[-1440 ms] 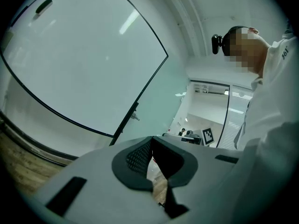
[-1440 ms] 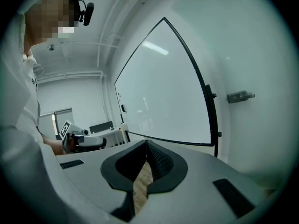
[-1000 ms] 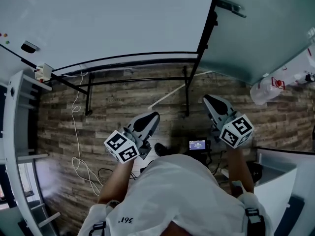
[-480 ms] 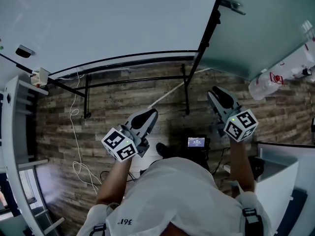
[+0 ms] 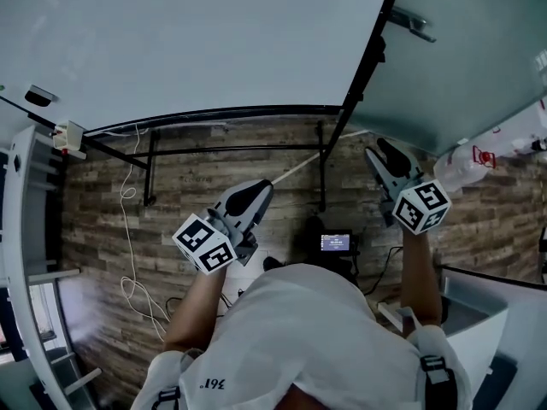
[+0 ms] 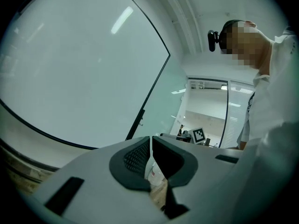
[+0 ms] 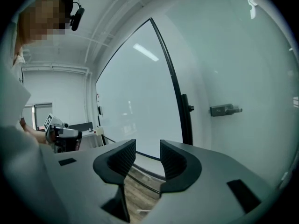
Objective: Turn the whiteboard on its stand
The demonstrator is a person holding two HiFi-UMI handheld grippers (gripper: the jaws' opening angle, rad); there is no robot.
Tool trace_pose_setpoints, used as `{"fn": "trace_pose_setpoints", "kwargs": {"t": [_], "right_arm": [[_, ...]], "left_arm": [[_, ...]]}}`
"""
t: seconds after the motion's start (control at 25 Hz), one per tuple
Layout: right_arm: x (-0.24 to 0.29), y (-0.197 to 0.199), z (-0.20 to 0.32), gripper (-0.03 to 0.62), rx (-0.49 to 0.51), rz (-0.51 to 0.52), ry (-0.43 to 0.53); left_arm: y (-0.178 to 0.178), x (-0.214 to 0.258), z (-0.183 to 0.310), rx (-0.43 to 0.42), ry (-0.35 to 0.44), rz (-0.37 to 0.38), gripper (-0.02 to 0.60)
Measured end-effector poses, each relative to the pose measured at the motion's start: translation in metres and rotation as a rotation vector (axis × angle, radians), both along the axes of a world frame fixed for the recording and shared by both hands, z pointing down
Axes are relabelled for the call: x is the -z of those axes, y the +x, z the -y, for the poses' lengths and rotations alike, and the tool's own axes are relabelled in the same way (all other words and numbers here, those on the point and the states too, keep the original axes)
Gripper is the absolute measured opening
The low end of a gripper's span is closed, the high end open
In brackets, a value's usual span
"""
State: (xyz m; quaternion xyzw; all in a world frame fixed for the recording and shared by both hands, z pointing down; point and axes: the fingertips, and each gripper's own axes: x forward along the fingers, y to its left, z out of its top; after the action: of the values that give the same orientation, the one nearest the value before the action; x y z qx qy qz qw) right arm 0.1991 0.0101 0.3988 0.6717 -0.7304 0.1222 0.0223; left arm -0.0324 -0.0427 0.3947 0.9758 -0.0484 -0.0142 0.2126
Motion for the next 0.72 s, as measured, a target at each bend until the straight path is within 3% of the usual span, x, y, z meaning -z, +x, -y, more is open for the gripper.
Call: {"fn": "trace_pose_setpoints", "kwargs": {"t": [0.36, 0.72], "right_arm": [[0.013, 0.087, 0.046, 0.195, 0.079, -0.043, 0.003], [0.009, 0.131, 0.083, 0.216, 0.162, -0.076, -0.028]], "left_arm": [[0.073, 0.015, 0.024, 0.074, 0.022, -0.008, 0.007], [0.118, 0.019, 0.038, 0.105, 0.066, 0.015, 0.008]]}}
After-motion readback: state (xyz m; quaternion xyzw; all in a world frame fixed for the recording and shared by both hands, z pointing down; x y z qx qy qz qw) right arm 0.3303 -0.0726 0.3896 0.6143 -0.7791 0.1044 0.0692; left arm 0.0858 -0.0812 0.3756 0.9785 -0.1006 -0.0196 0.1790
